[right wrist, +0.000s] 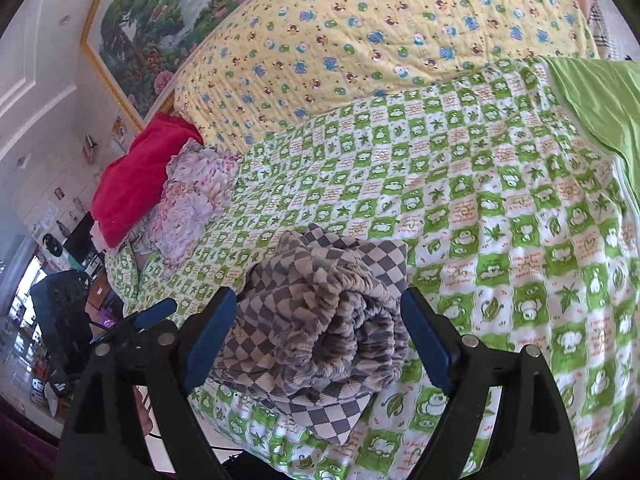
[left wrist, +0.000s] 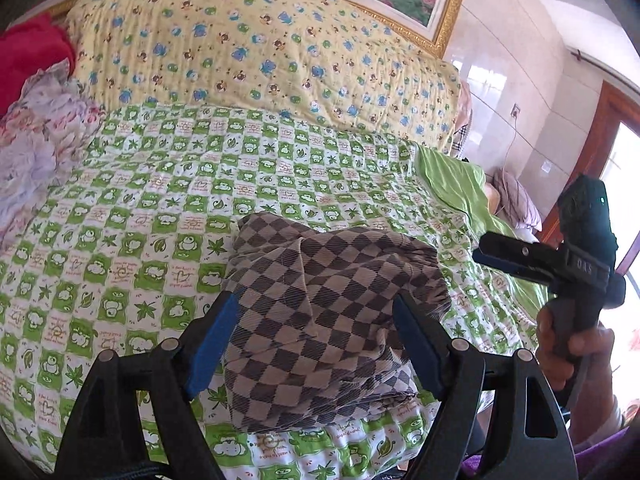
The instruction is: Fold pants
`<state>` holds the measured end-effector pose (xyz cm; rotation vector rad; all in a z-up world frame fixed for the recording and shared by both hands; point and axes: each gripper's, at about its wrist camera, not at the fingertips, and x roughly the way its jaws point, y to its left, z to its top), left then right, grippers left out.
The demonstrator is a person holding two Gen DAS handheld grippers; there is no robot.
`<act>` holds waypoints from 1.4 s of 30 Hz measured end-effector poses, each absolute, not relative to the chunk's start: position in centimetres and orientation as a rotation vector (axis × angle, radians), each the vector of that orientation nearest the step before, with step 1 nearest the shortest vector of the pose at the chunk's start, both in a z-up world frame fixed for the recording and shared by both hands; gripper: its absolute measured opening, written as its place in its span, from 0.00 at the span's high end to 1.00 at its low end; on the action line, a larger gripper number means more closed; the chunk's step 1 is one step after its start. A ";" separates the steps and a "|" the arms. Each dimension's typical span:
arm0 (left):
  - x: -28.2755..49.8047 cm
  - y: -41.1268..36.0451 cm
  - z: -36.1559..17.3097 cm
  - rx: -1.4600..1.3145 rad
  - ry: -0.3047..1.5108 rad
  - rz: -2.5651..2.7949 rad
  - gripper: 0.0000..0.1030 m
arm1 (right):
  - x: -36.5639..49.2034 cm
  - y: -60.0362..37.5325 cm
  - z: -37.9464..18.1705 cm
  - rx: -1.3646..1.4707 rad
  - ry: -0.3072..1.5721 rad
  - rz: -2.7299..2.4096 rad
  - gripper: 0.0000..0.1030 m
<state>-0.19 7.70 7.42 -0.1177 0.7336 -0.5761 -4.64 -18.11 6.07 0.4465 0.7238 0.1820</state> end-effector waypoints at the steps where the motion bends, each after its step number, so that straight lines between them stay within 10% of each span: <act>1: 0.0 7.8 7.3 -0.121 0.740 -0.573 0.22 | -4.9 -18.1 5.8 0.454 0.727 0.165 0.16; 42: 7.2 8.0 -1.6 -0.253 1.008 -0.559 0.20 | -3.4 -18.4 -6.2 0.887 0.877 0.219 0.09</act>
